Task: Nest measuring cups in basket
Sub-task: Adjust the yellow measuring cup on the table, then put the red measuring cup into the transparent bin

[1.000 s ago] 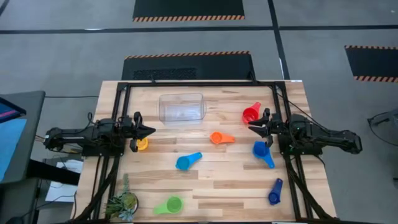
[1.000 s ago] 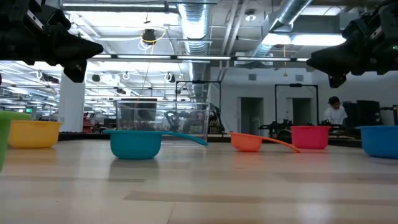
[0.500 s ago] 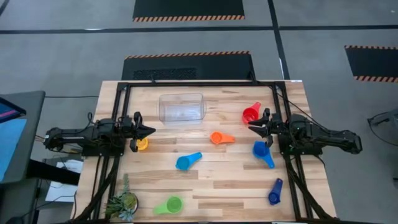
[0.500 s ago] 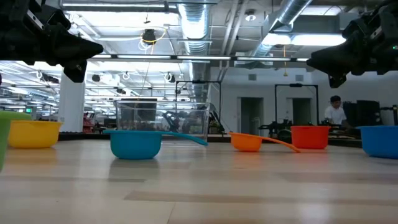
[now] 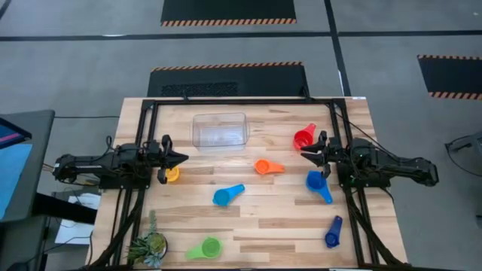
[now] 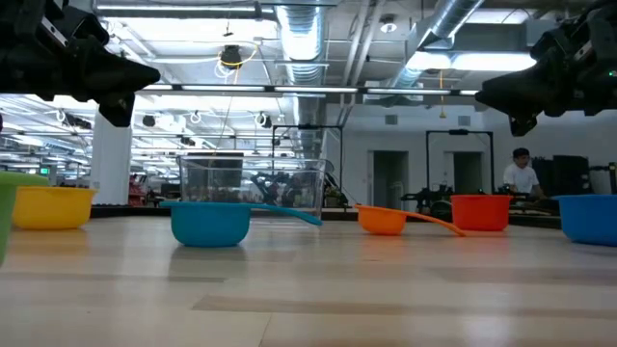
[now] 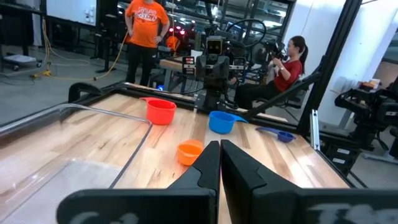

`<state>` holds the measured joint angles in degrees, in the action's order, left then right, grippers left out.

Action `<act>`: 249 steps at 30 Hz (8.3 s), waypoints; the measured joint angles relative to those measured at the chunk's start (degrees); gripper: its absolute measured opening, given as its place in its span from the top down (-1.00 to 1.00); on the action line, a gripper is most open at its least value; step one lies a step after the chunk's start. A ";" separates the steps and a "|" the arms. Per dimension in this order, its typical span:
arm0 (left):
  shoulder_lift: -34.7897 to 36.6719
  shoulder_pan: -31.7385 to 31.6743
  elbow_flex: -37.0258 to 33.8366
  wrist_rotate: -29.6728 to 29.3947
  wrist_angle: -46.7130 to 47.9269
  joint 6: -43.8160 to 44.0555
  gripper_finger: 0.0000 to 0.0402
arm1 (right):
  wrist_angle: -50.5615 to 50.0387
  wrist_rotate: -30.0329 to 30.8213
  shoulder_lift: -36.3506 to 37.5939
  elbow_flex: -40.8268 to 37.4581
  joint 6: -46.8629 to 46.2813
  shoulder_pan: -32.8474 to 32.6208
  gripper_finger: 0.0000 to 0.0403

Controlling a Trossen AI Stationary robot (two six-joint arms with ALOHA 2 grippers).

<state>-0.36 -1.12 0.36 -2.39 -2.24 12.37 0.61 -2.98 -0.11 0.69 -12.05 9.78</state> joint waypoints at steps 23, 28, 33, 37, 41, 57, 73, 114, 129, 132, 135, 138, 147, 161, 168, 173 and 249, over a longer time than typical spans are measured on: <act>0.00 -0.01 0.00 -12.84 -1.83 5.90 1.00 | 0.07 0.00 0.00 -0.01 0.11 0.02 0.32; 0.00 -0.01 0.00 -14.96 -2.03 9.18 1.00 | 1.80 1.31 -0.01 -0.09 -0.07 0.11 0.32; 0.00 -0.01 0.02 -14.95 -2.03 10.50 1.00 | 4.27 1.31 0.01 -0.09 -0.02 0.11 0.32; 0.00 -0.01 0.00 -15.76 -2.03 9.16 1.00 | 4.46 2.01 0.01 -0.09 -0.14 0.11 0.32; 0.00 -0.01 0.00 -21.10 -2.49 11.20 1.00 | 4.03 2.05 0.01 -0.09 -5.18 0.11 0.32; 0.00 -0.01 0.00 -25.53 -2.84 25.70 1.00 | 5.91 16.49 0.00 -0.09 -21.53 0.11 0.33; -0.02 -0.03 0.00 -29.03 -19.19 21.95 1.00 | 21.84 19.79 -1.08 -0.07 -29.38 0.09 0.33; -58.38 -0.03 43.16 -11.05 -5.44 -9.04 1.00 | 19.06 10.87 -36.34 29.79 -0.38 3.56 0.33; -53.31 0.37 43.16 -0.99 25.61 6.13 1.00 | 14.15 10.81 -36.81 29.81 -2.95 4.24 0.33; -52.76 1.21 43.16 -0.77 34.01 6.06 1.00 | 14.45 10.82 -37.62 29.84 -3.08 4.24 0.33; -52.87 2.19 43.16 -0.85 41.18 6.96 1.00 | 14.10 10.79 -38.85 29.79 -3.09 4.13 0.33; -53.67 2.61 43.16 -1.83 47.02 12.42 1.00 | 14.53 10.77 -40.26 29.81 -3.53 4.14 0.33; -60.70 3.08 43.19 -5.43 63.15 35.09 1.00 | 14.45 10.75 -44.50 29.81 -5.06 4.14 0.33; -74.73 6.79 43.19 -1.85 66.54 43.09 1.00 | 14.70 10.75 -45.69 29.81 -5.03 4.15 0.33; -81.83 7.49 43.19 -0.55 66.49 45.74 1.00 | 14.78 10.58 -45.65 29.81 -5.03 4.15 0.33; -83.80 7.49 43.19 5.17 53.77 39.41 1.00 | 14.78 10.56 -45.65 29.81 -5.01 4.15 0.33; -65.64 19.38 55.25 -28.11 77.88 51.74 1.00 | -57.39 8.72 -80.83 50.20 20.39 13.35 -0.13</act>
<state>-66.00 18.26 55.61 -30.50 75.64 64.12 -56.77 5.74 -80.93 50.89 8.33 23.13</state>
